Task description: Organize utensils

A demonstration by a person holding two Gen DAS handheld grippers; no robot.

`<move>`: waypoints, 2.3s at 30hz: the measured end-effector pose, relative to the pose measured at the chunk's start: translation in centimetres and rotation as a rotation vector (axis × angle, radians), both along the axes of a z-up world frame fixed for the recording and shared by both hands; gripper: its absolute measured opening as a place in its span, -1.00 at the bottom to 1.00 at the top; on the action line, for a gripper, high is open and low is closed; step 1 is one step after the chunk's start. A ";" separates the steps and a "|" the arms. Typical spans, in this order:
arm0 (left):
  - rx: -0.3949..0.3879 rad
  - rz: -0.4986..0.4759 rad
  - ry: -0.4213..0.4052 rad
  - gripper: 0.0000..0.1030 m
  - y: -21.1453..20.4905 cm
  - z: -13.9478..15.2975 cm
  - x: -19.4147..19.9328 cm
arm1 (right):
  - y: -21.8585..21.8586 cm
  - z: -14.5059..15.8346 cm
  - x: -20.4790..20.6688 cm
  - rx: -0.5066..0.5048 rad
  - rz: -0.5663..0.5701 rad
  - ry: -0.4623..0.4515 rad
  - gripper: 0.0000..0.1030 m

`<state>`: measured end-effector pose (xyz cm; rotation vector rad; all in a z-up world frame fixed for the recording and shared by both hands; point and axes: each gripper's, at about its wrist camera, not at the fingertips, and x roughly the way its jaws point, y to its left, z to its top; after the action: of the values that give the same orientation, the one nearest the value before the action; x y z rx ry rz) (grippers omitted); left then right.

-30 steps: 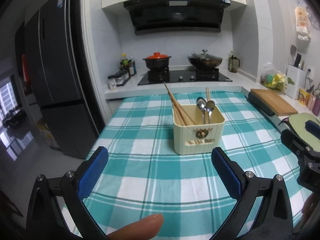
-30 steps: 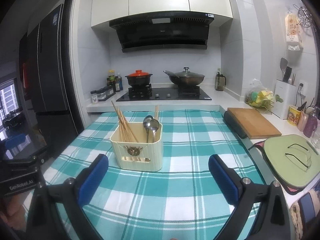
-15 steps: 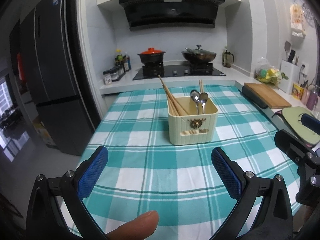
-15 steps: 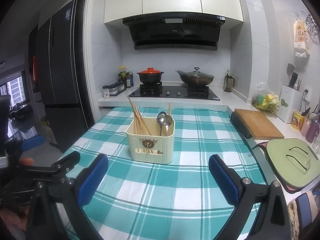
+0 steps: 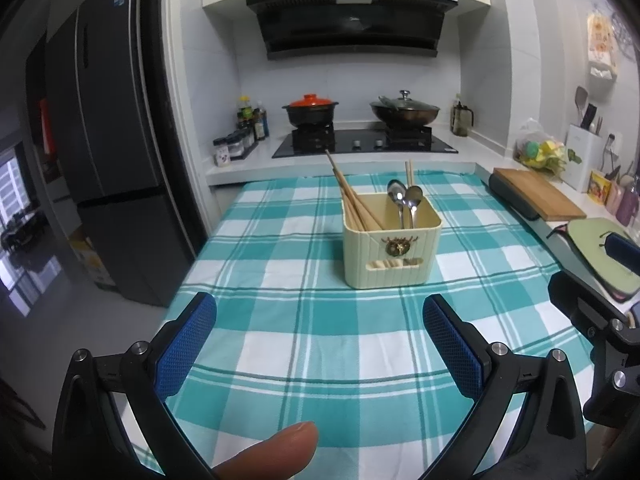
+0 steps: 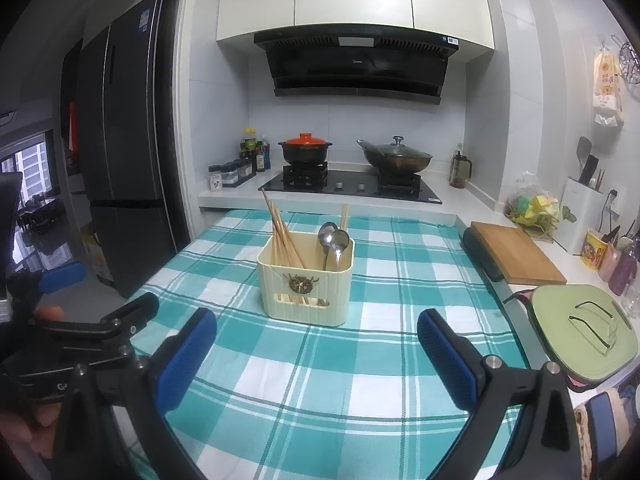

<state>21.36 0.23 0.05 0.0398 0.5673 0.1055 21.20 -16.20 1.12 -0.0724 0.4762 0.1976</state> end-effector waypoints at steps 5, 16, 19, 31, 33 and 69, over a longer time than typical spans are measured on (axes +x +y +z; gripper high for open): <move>0.000 -0.001 0.001 1.00 0.0 0.0 0.0 | 0.2 -0.1 -0.1 -0.003 0.006 -0.001 0.98; -0.001 -0.001 0.001 0.99 0.0 -0.2 -0.2 | 0.7 -0.1 -0.4 -0.007 0.025 0.005 0.98; -0.002 -0.001 0.001 0.99 0.1 -0.1 -0.2 | 0.9 -0.1 -0.6 -0.009 0.029 0.003 0.98; -0.005 -0.003 -0.002 0.99 0.2 0.0 -0.6 | 1.3 0.0 -0.7 -0.012 0.034 -0.001 0.98; -0.007 -0.004 -0.001 0.99 0.2 0.1 -0.6 | 1.3 0.0 -0.6 -0.012 0.032 0.000 0.98; -0.022 -0.010 0.014 0.99 -0.1 0.0 -0.4 | 1.5 0.2 -1.0 -0.015 0.038 0.000 0.98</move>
<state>20.91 0.16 0.02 0.0221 0.5818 0.0891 20.25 -14.67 1.36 -0.0962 0.4764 0.2311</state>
